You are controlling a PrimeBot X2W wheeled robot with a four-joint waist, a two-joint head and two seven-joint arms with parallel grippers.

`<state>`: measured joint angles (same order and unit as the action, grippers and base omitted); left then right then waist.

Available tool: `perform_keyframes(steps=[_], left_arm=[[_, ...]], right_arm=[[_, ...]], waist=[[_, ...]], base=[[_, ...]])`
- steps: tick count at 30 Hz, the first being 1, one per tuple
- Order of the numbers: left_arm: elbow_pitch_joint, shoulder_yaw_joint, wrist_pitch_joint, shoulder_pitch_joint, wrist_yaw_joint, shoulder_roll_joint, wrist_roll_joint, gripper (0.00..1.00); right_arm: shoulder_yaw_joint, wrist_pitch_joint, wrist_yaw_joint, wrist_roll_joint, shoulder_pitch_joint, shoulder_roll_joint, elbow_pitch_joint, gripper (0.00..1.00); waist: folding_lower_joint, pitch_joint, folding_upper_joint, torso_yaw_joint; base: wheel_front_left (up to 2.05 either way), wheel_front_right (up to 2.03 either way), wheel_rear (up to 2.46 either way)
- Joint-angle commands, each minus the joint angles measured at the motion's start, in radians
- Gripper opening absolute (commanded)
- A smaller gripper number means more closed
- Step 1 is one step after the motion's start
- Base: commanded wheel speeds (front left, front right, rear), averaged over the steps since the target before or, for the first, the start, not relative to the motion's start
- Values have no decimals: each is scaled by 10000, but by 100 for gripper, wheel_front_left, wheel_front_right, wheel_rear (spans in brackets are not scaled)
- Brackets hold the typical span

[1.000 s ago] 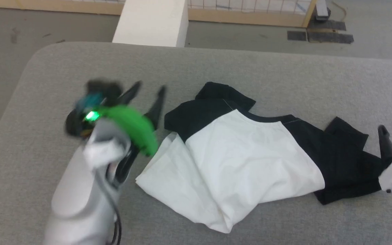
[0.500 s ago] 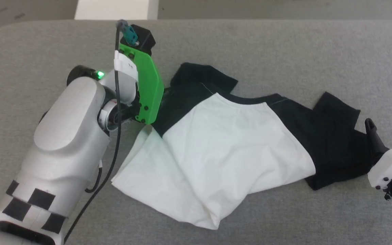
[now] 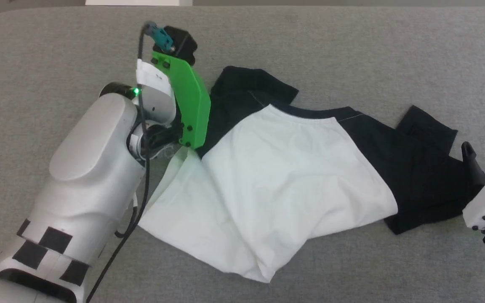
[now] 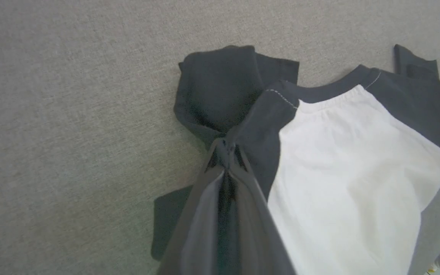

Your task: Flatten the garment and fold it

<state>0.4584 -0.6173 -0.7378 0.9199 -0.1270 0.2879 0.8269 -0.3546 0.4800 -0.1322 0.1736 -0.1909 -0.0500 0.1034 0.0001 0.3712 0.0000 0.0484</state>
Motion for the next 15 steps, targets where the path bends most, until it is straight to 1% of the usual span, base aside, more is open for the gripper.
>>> perform_keyframes(steps=[1,4,6,7,9,12,13,15], left_arm=[[-117,176,452,263,-36,23,151,0],[-273,675,1478,241,-32,84,344,0],[-404,946,1912,78,-4,177,442,0],[-495,1050,2065,-32,43,250,460,0],[-790,1249,2361,-381,284,480,410,0],[-1407,1582,2676,-1191,794,880,409,0],[-1751,1779,2831,-1665,1135,1121,381,0],[-2266,2084,2960,-2422,1656,1427,429,0]], right_arm=[[18,-86,15,-88,-68,-3,-71,100],[66,-125,15,-103,8,-3,-245,100],[106,-143,15,-99,91,-3,-402,100],[117,-166,15,-90,127,-3,-476,100],[163,-186,15,-67,234,-3,-657,100],[235,-264,15,33,398,-3,-912,100],[280,-298,15,88,472,-3,-1024,100],[359,-359,15,174,540,-3,-1179,100]], waist=[[-1,-353,0,388],[-1,-753,0,783],[-1,-1064,0,1068],[-1,-1199,0,1198],[-1,-1476,0,1507],[-1,-1832,0,1922],[-1,-1961,0,2098],[-1,-2104,0,2276]], base=[[0,0,0],[0,0,0],[0,0,0],[0,0,0],[0,0,0],[0,0,0],[0,0,0],[0,0,0]])
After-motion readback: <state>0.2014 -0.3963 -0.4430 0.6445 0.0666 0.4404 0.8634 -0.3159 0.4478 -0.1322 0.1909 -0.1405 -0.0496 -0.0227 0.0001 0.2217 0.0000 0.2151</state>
